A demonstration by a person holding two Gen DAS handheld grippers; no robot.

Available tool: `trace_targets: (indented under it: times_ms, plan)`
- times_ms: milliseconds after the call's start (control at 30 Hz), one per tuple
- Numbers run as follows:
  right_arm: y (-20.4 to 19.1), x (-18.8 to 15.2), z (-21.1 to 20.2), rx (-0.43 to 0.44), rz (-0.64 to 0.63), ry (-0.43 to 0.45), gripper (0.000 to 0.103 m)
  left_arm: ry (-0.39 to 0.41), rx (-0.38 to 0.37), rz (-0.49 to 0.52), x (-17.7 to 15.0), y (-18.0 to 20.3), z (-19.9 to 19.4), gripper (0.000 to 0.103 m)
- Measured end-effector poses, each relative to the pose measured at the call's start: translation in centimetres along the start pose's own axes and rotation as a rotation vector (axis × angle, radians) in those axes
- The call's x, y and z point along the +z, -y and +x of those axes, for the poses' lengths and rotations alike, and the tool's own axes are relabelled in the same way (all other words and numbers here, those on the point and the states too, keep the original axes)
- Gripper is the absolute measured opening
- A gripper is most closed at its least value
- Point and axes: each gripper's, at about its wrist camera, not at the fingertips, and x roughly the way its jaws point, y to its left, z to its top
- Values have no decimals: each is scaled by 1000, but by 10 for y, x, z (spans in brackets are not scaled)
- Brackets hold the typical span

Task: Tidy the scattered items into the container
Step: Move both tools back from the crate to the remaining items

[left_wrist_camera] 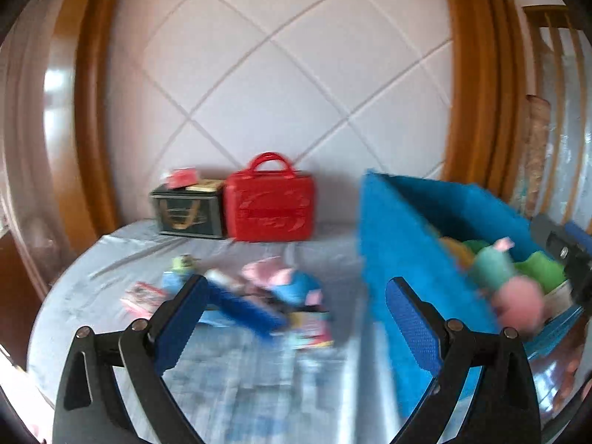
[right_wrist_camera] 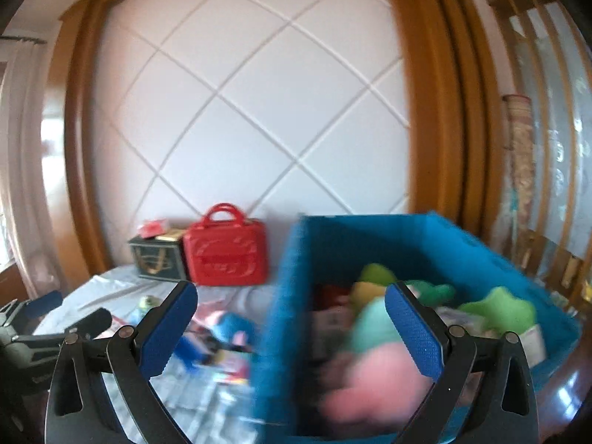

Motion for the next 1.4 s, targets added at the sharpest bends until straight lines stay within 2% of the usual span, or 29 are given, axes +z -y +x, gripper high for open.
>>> trace_targets:
  times_ms: [67,200,400,767,867,967,1133,1233,1400]
  plan:
    - [-36,-4,9,29,-6,-18,103,-14,23,0,-8,-38,6,98]
    - [-93,-22,35,34,-20,-95,103,-71,78,-24,-23,-103,26,98]
    - [-130,-51,76,41,-68,-219,103,-170,98,-73,-51,-160,66,98]
    - [-119,-117,185,69,-48,-434,103,-319,173,-72,-103,-193,148,98]
    - [-119,-137,213,78,-41,-519,103,-375,185,-73,-115,-201,172,91]
    - [-123,-149,231,70,-60,-568,103,-408,171,-84,-123,-210,191,91]
    - [-136,-160,253,56,-71,-595,103,-441,132,-63,-129,-222,228,91]
    - [-152,-166,270,81,-90,-622,103,-472,115,-40,-133,-226,253,91]
    - [-186,-171,297,131,-140,-648,103,-528,43,-20,-139,-225,292,91]
